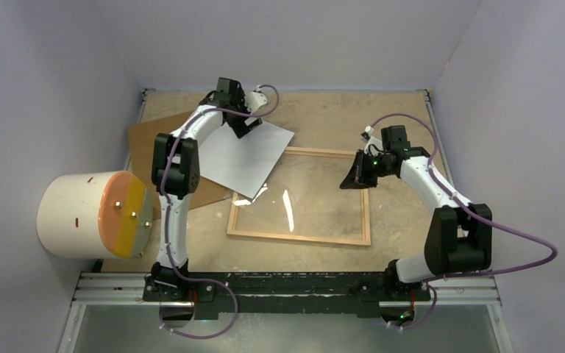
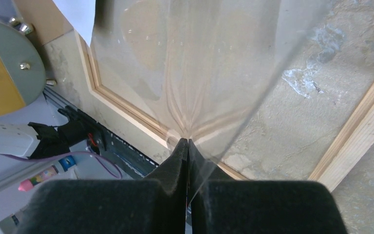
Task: Put the photo into the frame
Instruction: Adjust the photo frame item on the photo frame.
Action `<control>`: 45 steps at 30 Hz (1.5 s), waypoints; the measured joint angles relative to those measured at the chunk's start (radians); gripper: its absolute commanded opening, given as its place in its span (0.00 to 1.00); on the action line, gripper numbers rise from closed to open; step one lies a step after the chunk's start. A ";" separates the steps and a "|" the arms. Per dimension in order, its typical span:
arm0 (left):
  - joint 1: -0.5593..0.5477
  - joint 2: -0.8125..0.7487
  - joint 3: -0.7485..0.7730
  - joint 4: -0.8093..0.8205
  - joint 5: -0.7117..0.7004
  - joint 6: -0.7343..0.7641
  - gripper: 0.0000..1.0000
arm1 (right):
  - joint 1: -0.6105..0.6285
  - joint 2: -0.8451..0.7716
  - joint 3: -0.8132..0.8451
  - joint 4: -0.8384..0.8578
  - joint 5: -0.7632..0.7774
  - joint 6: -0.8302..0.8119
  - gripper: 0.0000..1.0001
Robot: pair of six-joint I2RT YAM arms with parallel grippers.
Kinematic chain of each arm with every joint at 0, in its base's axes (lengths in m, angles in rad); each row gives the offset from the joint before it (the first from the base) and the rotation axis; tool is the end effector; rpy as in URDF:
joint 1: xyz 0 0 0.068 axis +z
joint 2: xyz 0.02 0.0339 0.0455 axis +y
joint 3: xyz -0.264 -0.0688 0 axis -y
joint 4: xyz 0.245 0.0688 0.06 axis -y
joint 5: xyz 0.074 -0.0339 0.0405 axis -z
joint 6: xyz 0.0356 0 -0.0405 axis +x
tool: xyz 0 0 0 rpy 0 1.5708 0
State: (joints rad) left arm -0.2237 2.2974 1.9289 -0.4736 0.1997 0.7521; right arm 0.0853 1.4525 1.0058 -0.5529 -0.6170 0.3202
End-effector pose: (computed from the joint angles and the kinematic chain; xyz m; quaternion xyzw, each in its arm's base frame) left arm 0.5036 -0.1218 0.1973 0.4672 0.8046 0.0027 0.3666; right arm 0.2886 0.0454 0.2373 0.0222 0.9179 0.3394 0.2043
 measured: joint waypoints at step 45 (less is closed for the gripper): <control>0.106 -0.005 0.029 -0.153 -0.248 -0.498 1.00 | 0.001 -0.097 -0.099 0.110 0.073 0.097 0.00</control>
State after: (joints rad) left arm -0.1181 2.2921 1.9579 -0.6270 -0.0483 0.2543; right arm 0.0860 1.3556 0.9066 -0.4431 -0.5442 0.4168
